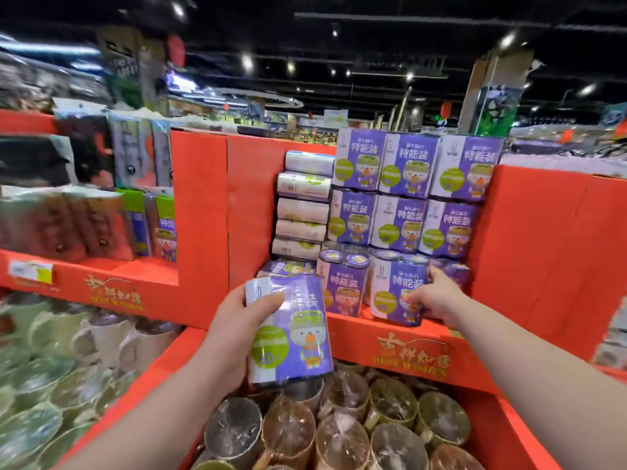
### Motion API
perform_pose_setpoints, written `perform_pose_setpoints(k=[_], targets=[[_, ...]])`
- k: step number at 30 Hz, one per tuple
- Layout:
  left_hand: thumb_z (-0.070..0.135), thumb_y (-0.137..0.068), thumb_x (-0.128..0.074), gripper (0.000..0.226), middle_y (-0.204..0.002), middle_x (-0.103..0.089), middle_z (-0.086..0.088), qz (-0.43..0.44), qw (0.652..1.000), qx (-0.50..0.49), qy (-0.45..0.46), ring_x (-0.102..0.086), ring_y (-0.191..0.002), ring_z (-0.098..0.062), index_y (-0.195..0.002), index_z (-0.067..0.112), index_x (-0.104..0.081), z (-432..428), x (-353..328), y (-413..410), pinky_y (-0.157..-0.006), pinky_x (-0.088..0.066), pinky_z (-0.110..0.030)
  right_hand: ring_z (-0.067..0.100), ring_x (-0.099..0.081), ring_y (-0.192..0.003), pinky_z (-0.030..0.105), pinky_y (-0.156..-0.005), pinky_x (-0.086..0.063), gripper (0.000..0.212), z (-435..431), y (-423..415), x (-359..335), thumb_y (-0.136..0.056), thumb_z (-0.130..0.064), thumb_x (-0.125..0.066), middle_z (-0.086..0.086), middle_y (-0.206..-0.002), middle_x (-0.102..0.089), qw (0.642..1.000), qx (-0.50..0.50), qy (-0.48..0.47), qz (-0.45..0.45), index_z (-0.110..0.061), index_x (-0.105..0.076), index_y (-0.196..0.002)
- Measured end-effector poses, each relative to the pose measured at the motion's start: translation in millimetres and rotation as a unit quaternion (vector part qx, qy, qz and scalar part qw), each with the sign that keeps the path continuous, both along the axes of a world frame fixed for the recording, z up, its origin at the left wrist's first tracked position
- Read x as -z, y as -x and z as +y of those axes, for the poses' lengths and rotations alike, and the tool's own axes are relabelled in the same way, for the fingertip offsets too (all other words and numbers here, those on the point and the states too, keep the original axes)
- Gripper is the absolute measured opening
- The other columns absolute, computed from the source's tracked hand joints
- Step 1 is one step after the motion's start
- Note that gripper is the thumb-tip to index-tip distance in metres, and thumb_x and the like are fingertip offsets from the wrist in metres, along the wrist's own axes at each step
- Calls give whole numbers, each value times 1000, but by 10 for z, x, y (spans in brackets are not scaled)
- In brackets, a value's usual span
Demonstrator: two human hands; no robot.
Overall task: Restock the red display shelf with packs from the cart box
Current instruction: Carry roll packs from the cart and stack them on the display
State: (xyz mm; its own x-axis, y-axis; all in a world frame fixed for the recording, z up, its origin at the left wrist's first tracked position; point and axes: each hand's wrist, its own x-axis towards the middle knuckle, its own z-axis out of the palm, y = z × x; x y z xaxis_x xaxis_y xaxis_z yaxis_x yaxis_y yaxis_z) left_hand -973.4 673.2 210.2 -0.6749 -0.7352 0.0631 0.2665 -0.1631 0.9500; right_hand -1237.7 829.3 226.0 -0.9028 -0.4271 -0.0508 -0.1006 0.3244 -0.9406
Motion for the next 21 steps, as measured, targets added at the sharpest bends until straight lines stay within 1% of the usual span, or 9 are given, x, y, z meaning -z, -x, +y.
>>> perform_pose_setpoints(k=[2, 5, 8, 10, 12, 13, 15, 18, 21], targets=[[4, -87, -61, 21, -101, -70, -26, 1, 1000, -11, 0, -66, -86, -38, -108, 1, -63, 25, -1, 35, -81, -52, -56, 25, -56, -53, 41, -56, -50, 61, -55, 104, 64, -70, 24, -63, 16, -64, -59, 1000, -11, -22, 1, -9, -46, -118], [4, -87, -61, 26, -102, -69, -28, 3, 1000, -17, 6, -66, -85, -37, -112, -1, -61, 37, -13, 79, -76, -54, -49, 24, -58, -59, 34, -54, -52, 53, -119, 170, 144, -67, 20, -71, 13, -71, -60, 996, 12, -83, 25, -3, -50, -109], [4, -87, -60, 25, -102, -69, -27, 7, 1000, -10, 11, -66, -84, -36, -112, 0, -61, 20, -51, 124, -76, -54, -48, 31, -64, -82, 41, -69, -58, 52, -188, 206, 141, -59, 9, -77, 17, -89, -64, 991, 16, -124, 43, -3, -51, -103], [5, -86, -62, 23, -101, -70, -26, 10, 1000, -1, 16, -66, -83, -35, -109, 0, -62, -2, -94, 163, -78, -54, -51, 26, -61, -78, 32, -58, -53, 51, -206, 149, 70, -57, 3, -79, 14, -84, -63, 978, 33, -186, 83, -3, -47, -97], [7, -80, -68, 30, -101, -70, -26, 13, 1000, 14, 23, -67, -82, -35, -109, 1, -63, -7, -142, 215, -77, -54, -51, 25, -58, -82, 31, -60, -52, 65, -217, 103, 15, -58, -1, -81, 18, -96, -62, 976, 31, -204, 71, -4, -40, -108], [9, -77, -70, 35, -102, -70, -26, 12, 999, 22, 24, -68, -83, -35, -109, 1, -62, -8, -163, 251, -77, -54, -52, 28, -60, -91, 35, -72, -54, 79, -218, 96, -1, -58, -5, -84, 22, -110, -59, 977, 31, -202, 57, -3, -36, -121], [6, -80, -68, 32, -104, -70, -25, 15, 999, 37, 21, -68, -83, -35, -111, 1, -61, -2, -214, 334, -77, -55, -51, 33, -51, -119, 38, -93, -45, 93, -182, 83, -89, -65, -18, -85, 21, -135, -46, 973, 49, -191, 118, -6, -30, -139], [6, -79, -69, 36, -107, -69, -25, 10, 997, 67, 26, -68, -84, -35, -114, 1, -60, 33, -302, 503, -74, -57, -45, 26, -45, -127, 33, -103, -36, 65, -120, -134, -407, -80, -32, -73, 11, -137, -46, 962, 18, -92, 257, -13, -45, -135], [8, -76, -71, 44, -109, -68, -25, 12, 992, 118, 37, -68, -88, -35, -117, 0, -58, 120, -403, 710, -78, -57, -47, 13, -54, -114, 26, -93, -41, 37, -74, -454, -767, -87, -38, -64, -3, -122, -56, 959, -156, -51, 229, -26, -54, -120]])
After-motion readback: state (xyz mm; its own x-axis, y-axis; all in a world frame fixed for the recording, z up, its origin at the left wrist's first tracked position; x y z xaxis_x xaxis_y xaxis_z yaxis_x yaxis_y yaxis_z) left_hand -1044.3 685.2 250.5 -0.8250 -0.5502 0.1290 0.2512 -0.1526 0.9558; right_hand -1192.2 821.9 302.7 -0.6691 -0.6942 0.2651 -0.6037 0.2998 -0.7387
